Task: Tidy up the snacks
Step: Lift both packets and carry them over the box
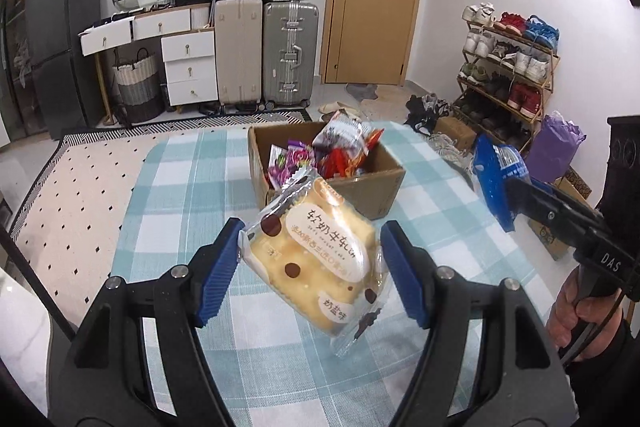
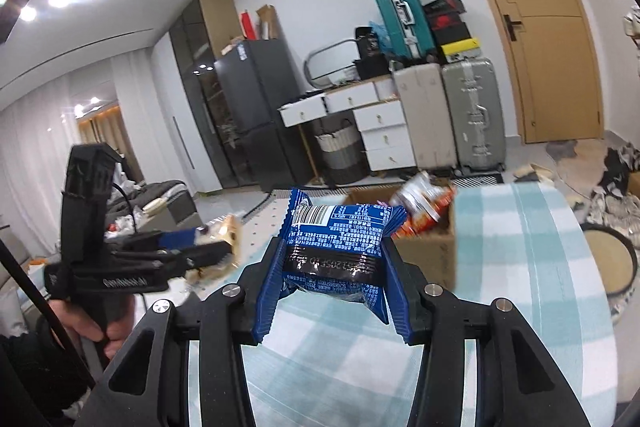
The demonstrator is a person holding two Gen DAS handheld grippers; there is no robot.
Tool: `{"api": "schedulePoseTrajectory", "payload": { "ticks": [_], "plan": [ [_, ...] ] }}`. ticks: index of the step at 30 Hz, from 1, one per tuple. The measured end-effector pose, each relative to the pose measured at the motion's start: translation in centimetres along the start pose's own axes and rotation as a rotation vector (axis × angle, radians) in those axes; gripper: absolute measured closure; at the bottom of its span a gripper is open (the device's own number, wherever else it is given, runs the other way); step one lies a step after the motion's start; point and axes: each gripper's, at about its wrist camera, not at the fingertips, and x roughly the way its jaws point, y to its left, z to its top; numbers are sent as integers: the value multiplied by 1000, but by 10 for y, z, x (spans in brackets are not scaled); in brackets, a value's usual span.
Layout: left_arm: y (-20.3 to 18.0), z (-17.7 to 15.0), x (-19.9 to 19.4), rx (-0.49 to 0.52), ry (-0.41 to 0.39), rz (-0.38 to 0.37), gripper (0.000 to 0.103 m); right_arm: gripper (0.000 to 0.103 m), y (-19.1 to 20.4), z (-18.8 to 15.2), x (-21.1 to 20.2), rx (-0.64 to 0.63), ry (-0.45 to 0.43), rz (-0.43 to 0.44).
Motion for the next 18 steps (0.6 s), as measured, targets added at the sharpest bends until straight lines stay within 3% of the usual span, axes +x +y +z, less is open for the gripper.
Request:
{"api": "schedulePoseTrajectory", "payload": {
  "ticks": [5,9,18],
  "plan": [
    [-3,26,-13,20,-4,-10,35,56,21,37,-3,-39,-13,25],
    [-6,54,-21,58,-32,26,35,56,28,70,4,-49,-10,50],
    [-3,127,1,44,-11,7,35,56,24,144,40,-39,21,63]
  ]
}}
